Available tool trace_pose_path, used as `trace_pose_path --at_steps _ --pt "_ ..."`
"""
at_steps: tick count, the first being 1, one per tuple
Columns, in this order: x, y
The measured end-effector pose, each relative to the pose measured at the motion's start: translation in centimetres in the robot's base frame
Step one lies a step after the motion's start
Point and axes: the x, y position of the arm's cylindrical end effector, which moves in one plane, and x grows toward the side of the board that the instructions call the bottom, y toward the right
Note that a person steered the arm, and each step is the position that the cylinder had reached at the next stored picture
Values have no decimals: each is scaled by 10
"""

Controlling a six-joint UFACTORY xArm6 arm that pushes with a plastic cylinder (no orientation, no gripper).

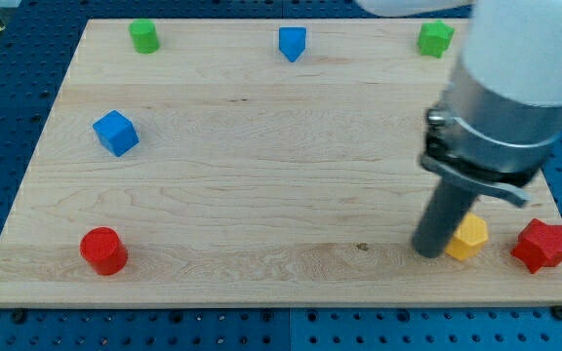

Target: Move the red circle to the top of the red star

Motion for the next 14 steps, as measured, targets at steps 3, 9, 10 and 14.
trace_pose_path --at_steps 3,9,10,14 --pt "0 -59" --pt "45 -307" --pt "43 -363" --pt "-10 -352"
